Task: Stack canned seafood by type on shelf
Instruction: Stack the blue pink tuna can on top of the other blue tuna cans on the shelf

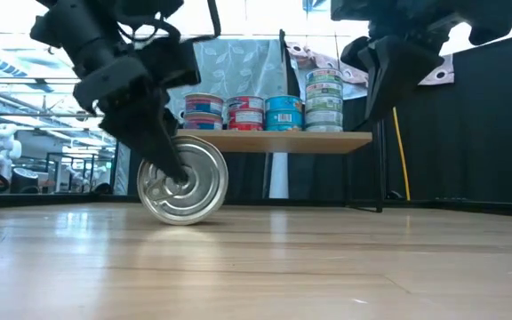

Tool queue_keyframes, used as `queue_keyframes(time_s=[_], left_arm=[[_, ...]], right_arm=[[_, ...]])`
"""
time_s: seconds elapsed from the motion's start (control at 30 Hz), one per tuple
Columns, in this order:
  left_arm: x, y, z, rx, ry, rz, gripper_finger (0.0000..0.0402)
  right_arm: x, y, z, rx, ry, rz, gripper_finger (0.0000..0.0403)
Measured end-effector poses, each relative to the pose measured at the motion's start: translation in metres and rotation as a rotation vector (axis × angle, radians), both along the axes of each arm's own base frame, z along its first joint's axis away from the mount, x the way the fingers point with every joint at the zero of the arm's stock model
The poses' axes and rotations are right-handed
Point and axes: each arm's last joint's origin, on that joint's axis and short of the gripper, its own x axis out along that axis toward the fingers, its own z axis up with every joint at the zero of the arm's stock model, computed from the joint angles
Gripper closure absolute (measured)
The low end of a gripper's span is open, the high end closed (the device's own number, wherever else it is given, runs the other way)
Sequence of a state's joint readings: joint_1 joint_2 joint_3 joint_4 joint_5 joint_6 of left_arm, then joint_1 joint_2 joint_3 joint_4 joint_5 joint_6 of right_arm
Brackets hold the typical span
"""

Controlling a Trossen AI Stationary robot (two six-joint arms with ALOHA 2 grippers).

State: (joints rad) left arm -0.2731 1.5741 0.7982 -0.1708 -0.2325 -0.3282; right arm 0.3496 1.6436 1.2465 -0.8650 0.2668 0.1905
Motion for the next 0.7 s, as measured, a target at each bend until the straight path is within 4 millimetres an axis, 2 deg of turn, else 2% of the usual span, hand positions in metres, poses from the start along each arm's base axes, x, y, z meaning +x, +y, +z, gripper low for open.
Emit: queue_keyframes(time_s=[0.13,0.3,0.43,0.53,0.63,0.7], left_arm=[[0.001,0.000,-0.003,0.020,0.010,-0.017,0.0096],[0.001,-0.003,0.002,0.015,-0.028,-0.026,0.0207],[0.000,-0.005,0.006,0.011,-0.039,-0.032,0.0213],[0.002,-0.006,0.022,-0.002,-0.080,-0.032,0.0213],[0.003,-0.006,0.056,0.021,-0.160,-0.027,0.0213],[-0.003,-0.003,0.083,0.077,-0.191,-0.019,0.0213]], right_arm=[[0.000,0.000,0.000,0.000,0.000,0.001,0.0403],[0.000,-0.001,0.000,-0.021,-0.006,-0.002,0.0403],[0.000,-0.001,0.000,-0.028,-0.007,0.000,0.0403],[0.000,-0.001,0.000,-0.029,-0.007,0.002,0.0403],[0.000,-0.001,0.000,-0.028,0.000,0.003,0.0403],[-0.001,-0.001,0.000,-0.029,0.004,0.003,0.0403]])
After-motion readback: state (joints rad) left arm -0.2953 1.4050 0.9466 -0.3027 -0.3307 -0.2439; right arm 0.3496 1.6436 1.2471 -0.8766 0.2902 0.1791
